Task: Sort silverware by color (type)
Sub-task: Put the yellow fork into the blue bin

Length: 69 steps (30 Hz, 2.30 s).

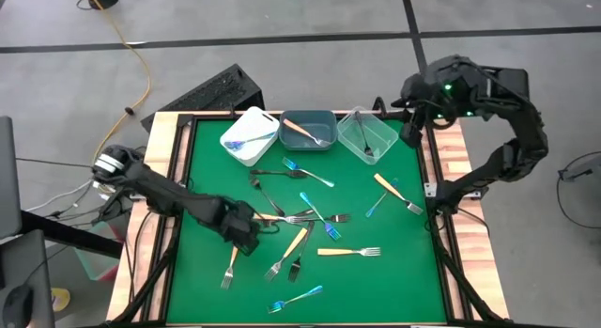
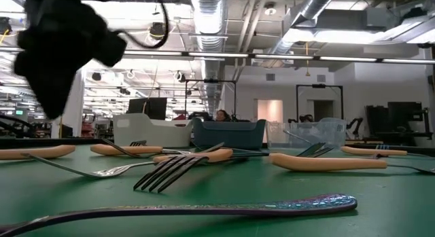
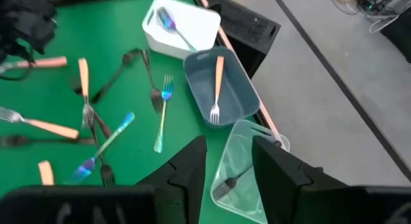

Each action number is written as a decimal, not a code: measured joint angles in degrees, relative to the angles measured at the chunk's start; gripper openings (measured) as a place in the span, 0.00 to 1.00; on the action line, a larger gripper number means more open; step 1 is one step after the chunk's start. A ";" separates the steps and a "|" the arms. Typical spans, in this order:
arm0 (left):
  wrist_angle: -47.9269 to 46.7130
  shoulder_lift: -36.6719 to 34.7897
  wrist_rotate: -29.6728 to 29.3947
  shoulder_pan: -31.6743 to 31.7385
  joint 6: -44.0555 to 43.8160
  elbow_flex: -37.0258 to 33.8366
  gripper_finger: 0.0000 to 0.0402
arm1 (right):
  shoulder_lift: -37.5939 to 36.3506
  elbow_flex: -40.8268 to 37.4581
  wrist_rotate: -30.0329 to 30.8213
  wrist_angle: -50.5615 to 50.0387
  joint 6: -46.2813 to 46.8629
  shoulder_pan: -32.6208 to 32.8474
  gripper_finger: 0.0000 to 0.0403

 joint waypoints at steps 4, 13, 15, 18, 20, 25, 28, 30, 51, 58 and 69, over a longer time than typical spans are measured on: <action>0.28 3.26 1.24 -3.24 -7.22 0.00 0.31 | 0.34 -2.77 0.02 0.03 -1.84 -0.02 0.35; 3.71 4.37 3.02 -8.51 -20.17 0.04 0.31 | 0.59 -7.45 -0.01 0.71 -3.83 0.00 0.35; 3.94 5.17 2.72 -9.48 -21.52 0.04 0.32 | 0.59 -8.11 -0.03 1.14 -4.61 0.00 0.35; 3.59 6.47 2.26 -10.12 -22.07 0.04 0.36 | 0.59 -8.74 -0.09 1.64 -4.58 0.00 0.35; 3.53 7.34 1.92 -10.18 -22.81 0.04 0.38 | 0.59 -8.92 -0.20 1.78 -4.82 0.04 0.35; 5.67 9.35 1.22 -10.16 -23.84 0.04 0.44 | 0.59 -9.14 -0.23 1.82 -4.97 0.15 0.35; 6.17 10.89 1.46 -10.13 -23.50 0.18 0.45 | 0.57 -9.14 -0.25 2.01 -4.96 0.15 0.35; 6.04 12.07 2.23 -10.11 -23.45 0.37 0.43 | 0.57 -9.14 -0.25 2.26 -4.96 0.15 0.35; 4.42 10.09 -6.71 -9.67 -20.56 3.23 0.05 | 0.57 -9.14 -0.85 5.80 -6.47 0.14 0.35; 1.99 -4.39 -24.59 -6.95 -18.05 3.67 0.05 | 0.57 -9.14 -7.19 13.54 -9.99 0.09 0.35; 14.35 -25.78 -45.45 -1.11 8.90 3.76 0.05 | 0.57 -11.07 -16.05 25.63 -11.15 0.02 0.35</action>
